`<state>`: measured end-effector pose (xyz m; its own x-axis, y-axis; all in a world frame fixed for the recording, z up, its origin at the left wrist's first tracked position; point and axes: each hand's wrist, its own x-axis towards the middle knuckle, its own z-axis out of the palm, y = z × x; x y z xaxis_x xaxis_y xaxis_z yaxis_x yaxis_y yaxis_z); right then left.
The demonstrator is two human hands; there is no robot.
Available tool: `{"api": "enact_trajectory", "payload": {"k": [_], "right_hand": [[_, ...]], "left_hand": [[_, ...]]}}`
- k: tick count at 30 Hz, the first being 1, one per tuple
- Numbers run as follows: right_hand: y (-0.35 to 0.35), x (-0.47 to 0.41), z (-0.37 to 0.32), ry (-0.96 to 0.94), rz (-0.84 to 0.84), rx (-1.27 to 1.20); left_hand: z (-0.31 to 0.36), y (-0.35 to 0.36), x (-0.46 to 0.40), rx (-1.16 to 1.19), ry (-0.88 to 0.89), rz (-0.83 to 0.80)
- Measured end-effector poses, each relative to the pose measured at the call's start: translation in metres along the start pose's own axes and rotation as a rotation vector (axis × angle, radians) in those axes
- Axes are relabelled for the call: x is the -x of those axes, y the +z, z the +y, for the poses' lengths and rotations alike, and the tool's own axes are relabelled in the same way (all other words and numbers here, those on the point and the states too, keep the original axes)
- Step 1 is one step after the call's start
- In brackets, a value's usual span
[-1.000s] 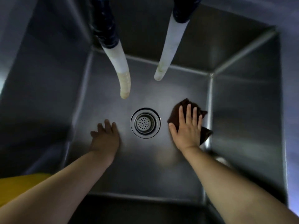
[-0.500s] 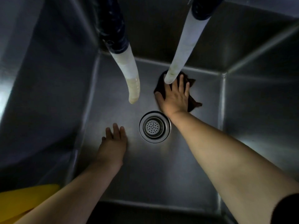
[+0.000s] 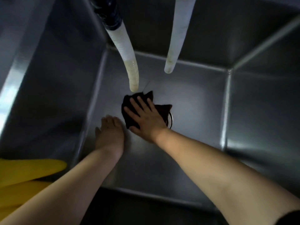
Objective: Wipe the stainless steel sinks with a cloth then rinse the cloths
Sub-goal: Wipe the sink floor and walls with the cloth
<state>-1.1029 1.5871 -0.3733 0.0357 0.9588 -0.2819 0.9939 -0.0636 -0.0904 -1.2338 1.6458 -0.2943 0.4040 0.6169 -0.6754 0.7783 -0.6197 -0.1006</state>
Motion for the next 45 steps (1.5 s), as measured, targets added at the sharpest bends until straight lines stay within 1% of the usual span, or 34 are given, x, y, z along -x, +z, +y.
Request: {"api": "enact_trajectory", "payload": {"k": [2, 5, 8, 11, 14, 17, 19, 20, 22, 25, 28, 33, 36, 39, 41, 45], "right_hand": [[0.004, 0.024, -0.010, -0.068, -0.011, -0.042], [0.008, 0.066, -0.012, -0.139, -0.065, 0.003], [0.011, 0.108, -0.003, -0.110, -0.064, 0.056], [0.014, 0.137, 0.010, 0.044, -0.028, 0.042], [0.016, 0.137, 0.025, 0.207, -0.018, 0.010], [0.011, 0.109, 0.042, 0.394, -0.012, -0.015], [0.005, 0.080, 0.056, 0.526, 0.013, -0.055], [0.002, 0.064, 0.062, 0.568, 0.028, -0.070], [-0.006, 0.029, 0.071, 0.588, 0.051, -0.098], [-0.020, -0.024, 0.073, 0.529, 0.047, -0.108], [-0.026, -0.061, 0.054, 0.400, 0.038, -0.054], [-0.018, -0.071, -0.002, 0.148, 0.088, 0.021], [-0.008, -0.048, -0.030, -0.006, 0.070, 0.041], [0.003, -0.002, -0.051, -0.178, 0.050, -0.008], [0.010, 0.036, -0.057, -0.264, 0.019, -0.004], [0.020, 0.117, -0.053, -0.386, -0.079, 0.095]], "left_hand": [[-0.001, -0.009, 0.005, 0.015, -0.053, -0.019], [-0.007, -0.017, 0.019, 0.030, -0.008, 0.017], [-0.013, -0.026, 0.040, 0.052, 0.057, 0.072], [-0.021, -0.029, 0.057, 0.078, 0.108, 0.077], [-0.031, -0.026, 0.070, 0.094, 0.106, 0.069], [-0.042, -0.023, 0.075, 0.074, 0.109, 0.137], [-0.046, -0.021, 0.073, 0.121, 0.090, 0.152], [-0.049, -0.020, 0.070, 0.165, 0.069, 0.144], [-0.053, -0.020, 0.063, 0.223, 0.016, 0.124], [-0.059, -0.021, 0.053, 0.208, -0.026, 0.167], [-0.062, -0.022, 0.049, 0.222, -0.061, 0.192], [-0.062, -0.021, 0.048, 0.221, -0.071, 0.210], [-0.058, -0.021, 0.049, 0.232, -0.058, 0.202], [-0.057, -0.019, 0.050, 0.243, -0.039, 0.182], [-0.057, -0.018, 0.050, 0.241, -0.037, 0.177], [-0.058, -0.022, 0.051, 0.250, -0.044, 0.194]]}}
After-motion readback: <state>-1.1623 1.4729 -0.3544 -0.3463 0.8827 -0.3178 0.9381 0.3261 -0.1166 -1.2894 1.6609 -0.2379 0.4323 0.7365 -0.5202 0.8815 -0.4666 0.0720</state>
